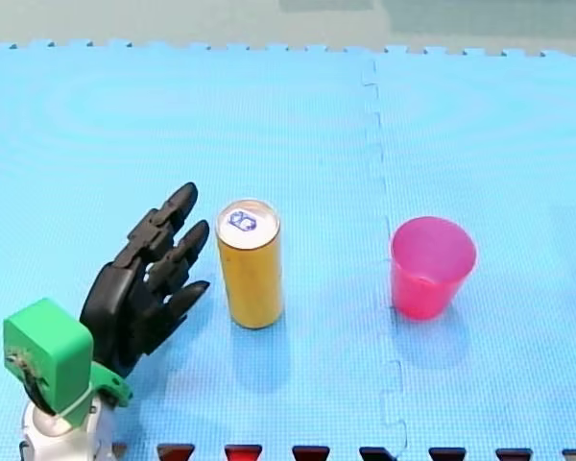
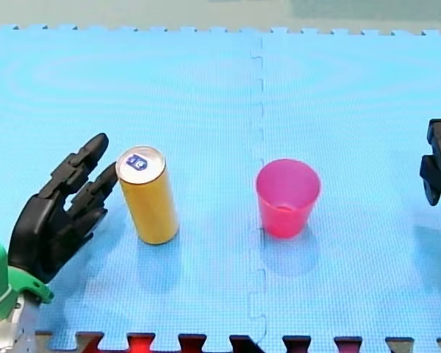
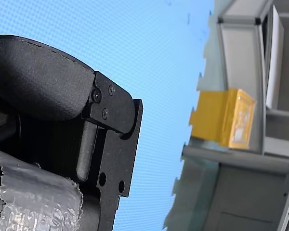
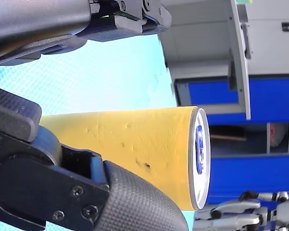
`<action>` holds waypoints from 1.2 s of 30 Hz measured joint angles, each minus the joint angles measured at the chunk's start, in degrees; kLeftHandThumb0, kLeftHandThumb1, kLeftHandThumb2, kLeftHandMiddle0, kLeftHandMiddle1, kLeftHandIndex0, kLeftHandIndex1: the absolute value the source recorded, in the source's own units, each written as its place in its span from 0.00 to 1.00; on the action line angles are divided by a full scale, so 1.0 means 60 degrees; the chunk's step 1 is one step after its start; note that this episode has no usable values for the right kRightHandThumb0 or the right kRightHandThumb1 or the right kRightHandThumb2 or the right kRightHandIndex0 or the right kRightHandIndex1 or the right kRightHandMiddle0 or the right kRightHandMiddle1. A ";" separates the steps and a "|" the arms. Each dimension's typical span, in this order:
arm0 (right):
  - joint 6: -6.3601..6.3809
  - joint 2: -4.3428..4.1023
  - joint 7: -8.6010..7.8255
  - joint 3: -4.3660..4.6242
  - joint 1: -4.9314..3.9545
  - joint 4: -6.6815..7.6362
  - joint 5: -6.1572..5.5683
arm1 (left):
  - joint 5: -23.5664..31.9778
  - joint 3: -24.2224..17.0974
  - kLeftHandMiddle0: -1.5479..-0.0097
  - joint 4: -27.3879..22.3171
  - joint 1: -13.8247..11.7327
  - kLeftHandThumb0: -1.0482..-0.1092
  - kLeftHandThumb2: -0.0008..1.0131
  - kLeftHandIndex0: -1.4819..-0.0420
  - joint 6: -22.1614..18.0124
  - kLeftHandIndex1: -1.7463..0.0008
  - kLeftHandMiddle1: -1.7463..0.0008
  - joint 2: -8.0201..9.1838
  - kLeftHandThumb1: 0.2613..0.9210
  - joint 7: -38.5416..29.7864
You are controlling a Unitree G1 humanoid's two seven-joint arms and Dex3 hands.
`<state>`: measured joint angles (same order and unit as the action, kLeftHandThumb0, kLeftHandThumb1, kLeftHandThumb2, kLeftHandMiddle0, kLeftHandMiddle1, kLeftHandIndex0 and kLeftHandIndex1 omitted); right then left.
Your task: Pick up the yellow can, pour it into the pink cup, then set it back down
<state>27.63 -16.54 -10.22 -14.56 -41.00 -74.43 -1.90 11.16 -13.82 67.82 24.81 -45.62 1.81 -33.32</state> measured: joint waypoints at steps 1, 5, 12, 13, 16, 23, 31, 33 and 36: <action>-0.0005 0.0000 0.0001 0.0002 0.0000 0.0000 0.0002 | 0.0001 0.0012 0.85 -0.0008 0.0003 0.00 0.00 0.86 0.0014 1.00 1.00 0.0011 0.82 -0.0036; -0.0024 0.0000 0.0016 0.0021 -0.0006 -0.0001 0.0017 | -0.0009 0.0066 0.85 -0.0015 0.0018 0.00 0.00 0.86 0.0101 1.00 1.00 0.0069 0.79 -0.0165; -0.0017 -0.0015 0.0075 0.0075 -0.0016 -0.0004 0.0085 | -0.0152 0.0151 0.86 -0.0005 0.0063 0.00 0.00 0.87 0.0163 1.00 1.00 0.0154 0.75 -0.0195; -0.0005 -0.0020 0.0083 0.0085 -0.0016 -0.0004 0.0101 | -0.0157 0.0160 0.86 -0.0005 0.0070 0.00 0.00 0.87 0.0171 1.00 1.00 0.0163 0.74 -0.0207; 0.0043 -0.0033 0.0118 0.0122 -0.0017 -0.0004 0.0173 | -0.0160 0.0181 0.86 -0.0005 0.0089 0.00 0.00 0.88 0.0189 1.00 1.00 0.0182 0.72 -0.0288; 0.0066 -0.0054 0.0153 0.0150 -0.0025 -0.0008 0.0210 | -0.0132 0.0180 0.87 0.0000 0.0112 0.03 0.00 0.88 0.0217 1.00 1.00 0.0184 0.63 -0.0514; 0.0084 -0.0071 0.0161 0.0163 -0.0033 -0.0007 0.0212 | 0.0029 0.0097 0.92 0.0021 0.0186 0.12 0.00 0.95 0.0561 1.00 1.00 0.0173 0.52 -0.0724; 0.0085 -0.0071 0.0161 0.0163 -0.0033 -0.0006 0.0211 | 0.0037 0.0096 0.92 0.0022 0.0190 0.14 0.00 0.96 0.0624 1.00 1.00 0.0171 0.52 -0.0762; 0.0092 -0.0071 0.0161 0.0164 -0.0033 -0.0003 0.0210 | 0.0042 0.0094 0.93 0.0028 0.0196 0.16 0.00 0.97 0.0691 1.00 1.00 0.0170 0.52 -0.0798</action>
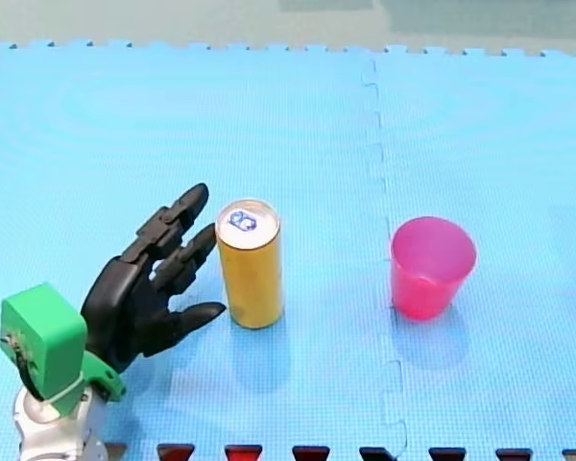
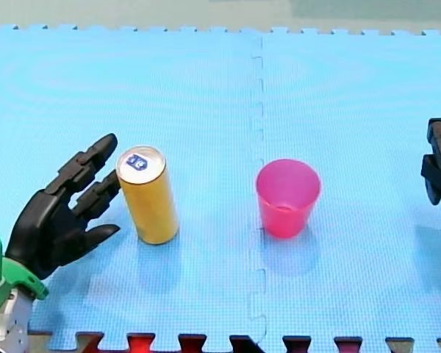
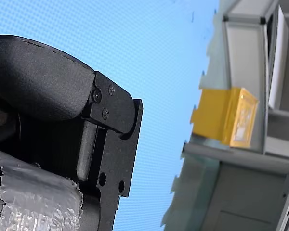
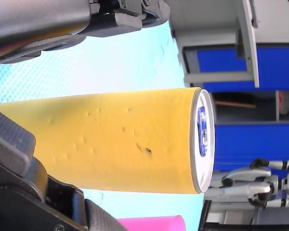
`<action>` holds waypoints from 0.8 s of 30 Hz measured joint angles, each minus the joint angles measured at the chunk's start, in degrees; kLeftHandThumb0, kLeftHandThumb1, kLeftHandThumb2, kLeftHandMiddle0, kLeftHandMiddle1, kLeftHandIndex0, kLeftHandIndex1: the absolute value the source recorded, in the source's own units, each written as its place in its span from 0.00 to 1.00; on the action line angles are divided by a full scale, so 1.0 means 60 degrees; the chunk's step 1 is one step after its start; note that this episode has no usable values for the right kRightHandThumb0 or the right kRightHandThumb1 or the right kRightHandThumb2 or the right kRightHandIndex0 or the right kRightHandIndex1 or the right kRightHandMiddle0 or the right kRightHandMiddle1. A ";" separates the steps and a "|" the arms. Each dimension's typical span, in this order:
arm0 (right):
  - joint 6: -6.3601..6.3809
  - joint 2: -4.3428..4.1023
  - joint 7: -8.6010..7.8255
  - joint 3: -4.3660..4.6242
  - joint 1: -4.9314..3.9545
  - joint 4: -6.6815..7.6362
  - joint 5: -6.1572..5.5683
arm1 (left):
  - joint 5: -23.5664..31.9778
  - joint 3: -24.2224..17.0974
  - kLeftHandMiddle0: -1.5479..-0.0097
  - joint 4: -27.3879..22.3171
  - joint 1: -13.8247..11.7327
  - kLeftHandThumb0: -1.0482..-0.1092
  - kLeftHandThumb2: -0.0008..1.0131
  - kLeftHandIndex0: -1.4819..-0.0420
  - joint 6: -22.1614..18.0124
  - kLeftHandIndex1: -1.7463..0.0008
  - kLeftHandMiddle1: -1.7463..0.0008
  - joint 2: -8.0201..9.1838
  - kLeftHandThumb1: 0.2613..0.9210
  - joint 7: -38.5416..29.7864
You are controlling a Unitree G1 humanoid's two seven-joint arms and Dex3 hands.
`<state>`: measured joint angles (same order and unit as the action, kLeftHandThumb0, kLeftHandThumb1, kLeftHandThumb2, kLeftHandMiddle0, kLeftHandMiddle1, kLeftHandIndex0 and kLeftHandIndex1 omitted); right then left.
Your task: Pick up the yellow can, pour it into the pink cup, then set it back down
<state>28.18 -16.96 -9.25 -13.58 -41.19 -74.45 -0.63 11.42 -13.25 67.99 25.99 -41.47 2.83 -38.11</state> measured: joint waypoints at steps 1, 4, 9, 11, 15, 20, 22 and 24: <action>0.0003 0.0000 0.0000 0.0000 0.0000 0.0001 0.0000 | 0.0000 -0.0001 0.93 0.0003 0.0006 0.17 0.00 0.97 0.0022 1.00 1.00 0.0000 0.52 -0.0014; 0.0005 0.0000 -0.0002 0.0000 0.0000 0.0002 -0.0003 | 0.0000 -0.0001 0.94 0.0012 0.0030 0.19 0.00 0.97 0.0081 1.00 1.00 0.0005 0.52 -0.0055; 0.0005 0.0000 -0.0003 -0.0005 0.0000 0.0001 -0.0012 | -0.0022 0.0014 0.94 0.0052 0.0141 0.19 0.00 0.97 0.0202 1.00 1.00 0.0000 0.53 -0.0026; 0.0004 0.0000 -0.0003 -0.0005 0.0001 0.0000 -0.0011 | -0.0069 0.0059 0.94 0.0055 0.0264 0.18 0.00 0.97 0.0300 1.00 1.00 -0.0031 0.53 0.0060; 0.0007 -0.0005 -0.0008 -0.0003 0.0002 0.0000 -0.0009 | -0.0361 0.0285 0.95 0.0035 0.0587 0.16 0.00 0.97 0.0463 1.00 1.00 -0.0158 0.54 0.0359; 0.0020 -0.0026 -0.0021 -0.0007 0.0019 0.0000 -0.0011 | -0.0952 0.0720 0.95 0.0116 0.1053 0.14 0.01 0.97 0.0629 1.00 1.00 -0.0347 0.56 0.1038; 0.0026 -0.0041 -0.0027 -0.0012 0.0033 -0.0001 -0.0014 | -0.1168 0.0873 0.95 0.0189 0.1205 0.14 0.01 0.97 0.0691 1.00 1.00 -0.0371 0.56 0.1247; 0.0041 -0.0057 -0.0024 -0.0015 0.0049 0.0000 -0.0014 | -0.1385 0.1021 0.95 0.0273 0.1347 0.14 0.00 0.97 0.0751 1.00 1.00 -0.0405 0.56 0.1471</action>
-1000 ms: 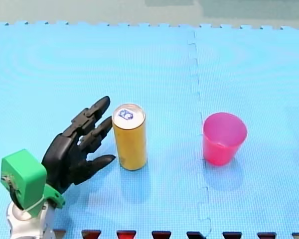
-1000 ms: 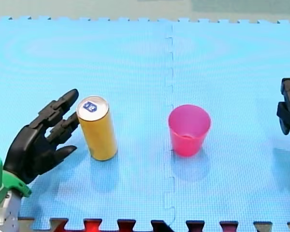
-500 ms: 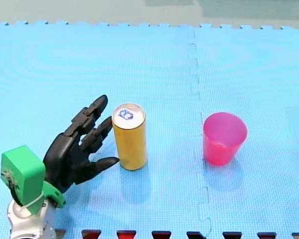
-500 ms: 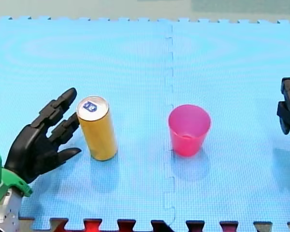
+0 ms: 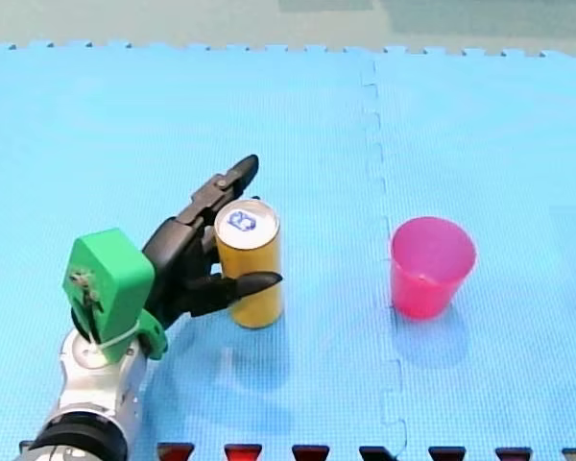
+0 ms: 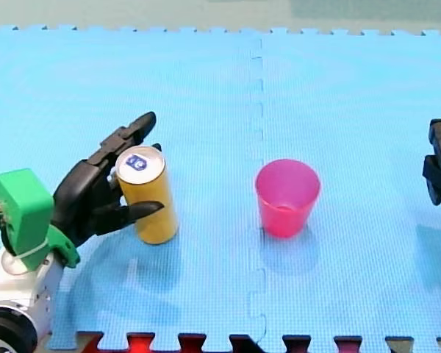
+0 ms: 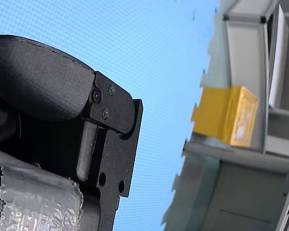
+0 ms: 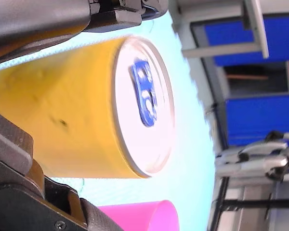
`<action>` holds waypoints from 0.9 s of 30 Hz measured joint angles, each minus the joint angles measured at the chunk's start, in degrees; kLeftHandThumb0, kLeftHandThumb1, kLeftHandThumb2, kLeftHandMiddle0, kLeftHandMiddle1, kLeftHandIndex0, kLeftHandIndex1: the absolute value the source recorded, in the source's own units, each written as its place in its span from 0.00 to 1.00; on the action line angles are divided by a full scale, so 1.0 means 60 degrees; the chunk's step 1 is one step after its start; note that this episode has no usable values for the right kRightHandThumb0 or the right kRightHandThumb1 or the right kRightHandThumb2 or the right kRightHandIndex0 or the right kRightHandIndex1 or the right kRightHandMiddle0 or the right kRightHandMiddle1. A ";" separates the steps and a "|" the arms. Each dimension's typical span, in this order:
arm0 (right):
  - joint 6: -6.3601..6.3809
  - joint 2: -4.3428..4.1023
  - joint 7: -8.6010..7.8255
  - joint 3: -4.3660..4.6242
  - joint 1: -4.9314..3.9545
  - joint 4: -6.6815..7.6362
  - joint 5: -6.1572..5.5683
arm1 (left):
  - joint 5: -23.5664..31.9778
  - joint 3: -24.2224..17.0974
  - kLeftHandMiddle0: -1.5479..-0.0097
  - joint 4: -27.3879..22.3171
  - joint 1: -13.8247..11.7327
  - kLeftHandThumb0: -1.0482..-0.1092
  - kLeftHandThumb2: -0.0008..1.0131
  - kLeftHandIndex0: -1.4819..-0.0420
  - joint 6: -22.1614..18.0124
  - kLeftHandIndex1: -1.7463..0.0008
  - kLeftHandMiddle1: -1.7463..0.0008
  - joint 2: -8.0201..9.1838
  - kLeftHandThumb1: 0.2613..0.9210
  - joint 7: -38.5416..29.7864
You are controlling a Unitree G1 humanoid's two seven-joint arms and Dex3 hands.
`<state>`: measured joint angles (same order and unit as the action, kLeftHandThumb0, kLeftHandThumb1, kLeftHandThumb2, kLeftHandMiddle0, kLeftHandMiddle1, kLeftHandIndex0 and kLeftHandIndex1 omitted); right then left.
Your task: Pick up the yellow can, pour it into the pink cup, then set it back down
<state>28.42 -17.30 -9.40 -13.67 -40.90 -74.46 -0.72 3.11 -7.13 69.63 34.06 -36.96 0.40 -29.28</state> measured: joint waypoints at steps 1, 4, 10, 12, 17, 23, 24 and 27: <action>0.0010 -0.0007 0.0006 0.0001 0.0007 0.0000 0.0004 | -0.0102 0.0064 0.95 0.0046 0.0072 0.14 0.01 0.97 0.0042 1.00 1.00 -0.0024 0.57 0.0113; 0.0030 -0.0018 0.0026 0.0009 0.0019 0.0002 0.0013 | -0.0251 0.0172 0.95 0.0138 0.0198 0.13 0.01 0.97 0.0072 1.00 1.00 -0.0070 0.58 0.0252; 0.0039 -0.0021 0.0056 0.0038 0.0021 0.0003 0.0029 | -0.0481 0.0382 0.94 0.0270 0.0312 0.12 0.01 0.97 0.0075 1.00 1.00 -0.0127 0.60 0.0230; 0.0042 -0.0021 0.0089 0.0056 0.0021 0.0003 0.0042 | -0.0609 0.0498 0.94 0.0300 0.0335 0.11 0.01 0.96 0.0054 1.00 1.00 -0.0130 0.62 0.0249; 0.0062 -0.0020 0.0118 0.0082 0.0022 0.0004 0.0047 | -0.0912 0.0805 0.94 0.0335 0.0394 0.10 0.01 0.96 0.0054 1.00 1.00 -0.0067 0.64 0.0170; 0.0095 -0.0020 0.0118 0.0082 0.0044 0.0004 0.0041 | -0.1130 0.1051 0.92 0.0328 0.0395 0.11 0.01 0.95 0.0065 1.00 0.99 0.0002 0.65 0.0169; 0.0096 -0.0020 0.0116 0.0081 0.0049 0.0004 0.0039 | -0.1153 0.1083 0.89 0.0325 0.0394 0.11 0.01 0.94 0.0071 0.99 0.98 0.0013 0.66 0.0176; 0.0101 -0.0018 0.0109 0.0080 0.0060 0.0004 0.0037 | -0.1421 0.1229 0.42 0.0292 0.0353 0.55 0.01 0.47 0.0054 0.96 0.93 0.0043 0.78 0.0762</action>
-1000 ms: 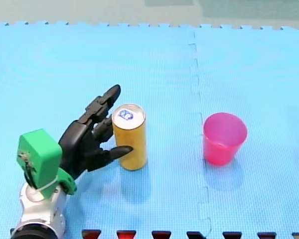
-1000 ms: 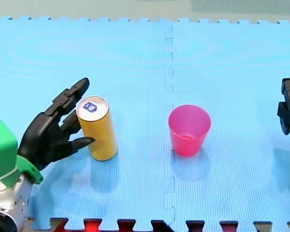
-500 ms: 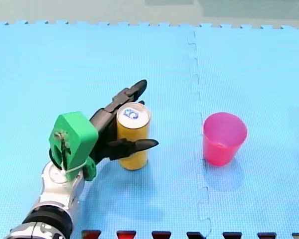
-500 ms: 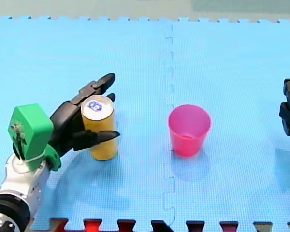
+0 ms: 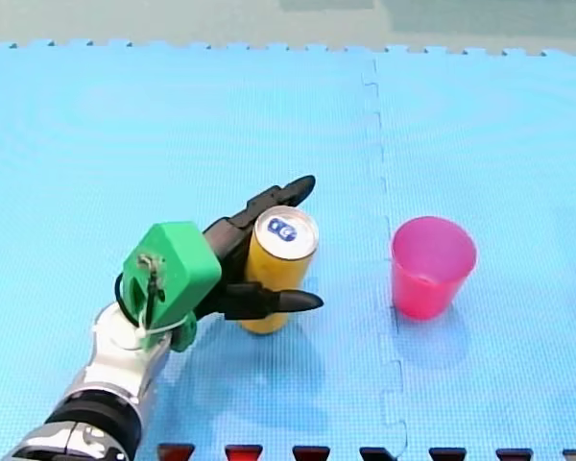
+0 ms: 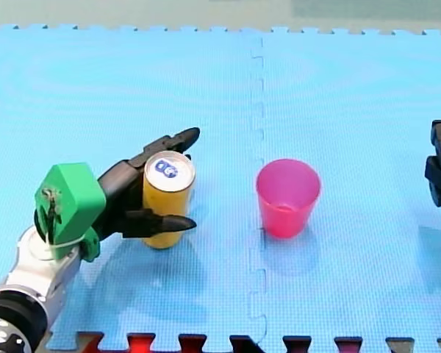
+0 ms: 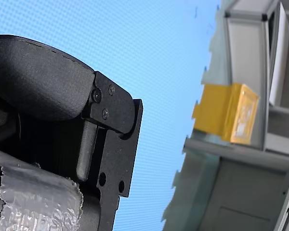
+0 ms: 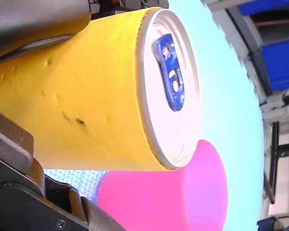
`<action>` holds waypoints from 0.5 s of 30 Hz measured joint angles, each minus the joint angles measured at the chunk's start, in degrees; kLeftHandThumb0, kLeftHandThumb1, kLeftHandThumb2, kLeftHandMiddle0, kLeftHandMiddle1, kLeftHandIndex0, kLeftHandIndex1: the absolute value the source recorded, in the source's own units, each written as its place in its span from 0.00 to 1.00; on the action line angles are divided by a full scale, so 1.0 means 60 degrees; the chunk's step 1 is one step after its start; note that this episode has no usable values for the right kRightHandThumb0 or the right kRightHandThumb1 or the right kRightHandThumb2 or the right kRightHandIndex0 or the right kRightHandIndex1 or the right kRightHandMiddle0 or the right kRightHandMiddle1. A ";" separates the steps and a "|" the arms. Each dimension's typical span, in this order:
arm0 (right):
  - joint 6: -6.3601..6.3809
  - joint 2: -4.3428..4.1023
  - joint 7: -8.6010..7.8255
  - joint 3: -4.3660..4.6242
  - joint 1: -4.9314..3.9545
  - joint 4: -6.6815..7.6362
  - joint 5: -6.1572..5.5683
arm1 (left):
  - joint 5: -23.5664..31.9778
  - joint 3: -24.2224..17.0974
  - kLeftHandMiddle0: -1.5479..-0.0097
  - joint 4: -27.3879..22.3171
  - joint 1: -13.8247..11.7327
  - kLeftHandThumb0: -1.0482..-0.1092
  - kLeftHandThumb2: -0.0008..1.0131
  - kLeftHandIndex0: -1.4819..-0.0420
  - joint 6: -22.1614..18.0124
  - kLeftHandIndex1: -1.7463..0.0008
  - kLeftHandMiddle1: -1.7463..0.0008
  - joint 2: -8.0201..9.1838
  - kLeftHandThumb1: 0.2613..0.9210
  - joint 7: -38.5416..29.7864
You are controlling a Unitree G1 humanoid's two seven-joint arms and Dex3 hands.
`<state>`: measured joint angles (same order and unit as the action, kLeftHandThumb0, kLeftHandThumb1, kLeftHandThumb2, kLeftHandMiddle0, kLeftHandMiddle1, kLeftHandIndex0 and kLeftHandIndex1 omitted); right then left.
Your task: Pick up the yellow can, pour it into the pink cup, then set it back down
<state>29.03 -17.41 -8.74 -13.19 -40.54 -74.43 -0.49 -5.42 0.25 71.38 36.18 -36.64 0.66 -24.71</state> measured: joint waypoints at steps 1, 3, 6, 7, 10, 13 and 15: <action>0.0000 0.0001 -0.0001 0.0001 0.0000 0.0000 0.0001 | -0.0087 0.0036 0.33 -0.0020 -0.0023 0.68 0.01 0.37 -0.0014 0.96 0.93 -0.0005 0.81 0.0350; 0.0000 0.0008 -0.0003 0.0005 0.0000 0.0000 0.0002 | -0.0215 0.0080 0.15 -0.0055 -0.0053 0.77 0.00 0.19 -0.0048 0.96 0.91 -0.0024 0.84 0.0849; 0.0000 0.0015 -0.0005 0.0010 -0.0001 0.0000 0.0002 | -0.0446 0.0156 0.11 -0.0108 -0.0111 0.74 0.00 0.15 -0.0141 0.98 0.93 -0.0062 0.83 0.1722; 0.0000 0.0015 -0.0006 0.0011 -0.0001 0.0000 0.0002 | -0.0513 0.0183 0.11 -0.0121 -0.0125 0.72 0.00 0.15 -0.0163 0.99 0.94 -0.0072 0.83 0.1951; 0.0000 0.0012 -0.0006 0.0007 0.0000 0.0000 0.0000 | -0.0785 0.0314 0.11 -0.0175 -0.0185 0.71 0.00 0.16 -0.0255 1.00 0.95 -0.0080 0.83 0.2771; 0.0000 -0.0001 0.0004 0.0004 0.0000 0.0001 0.0000 | -0.0940 0.0437 0.10 -0.0190 -0.0245 0.70 0.00 0.16 -0.0377 1.00 0.96 -0.0055 0.82 0.3202; 0.0000 -0.0002 0.0015 0.0008 0.0000 0.0001 0.0003 | -0.0942 0.0462 0.10 -0.0187 -0.0248 0.70 0.00 0.16 -0.0400 1.00 0.97 -0.0036 0.82 0.3259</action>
<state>29.03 -17.42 -8.65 -13.14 -40.54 -74.43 -0.47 -11.08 3.02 70.26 34.69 -39.03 0.44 -5.16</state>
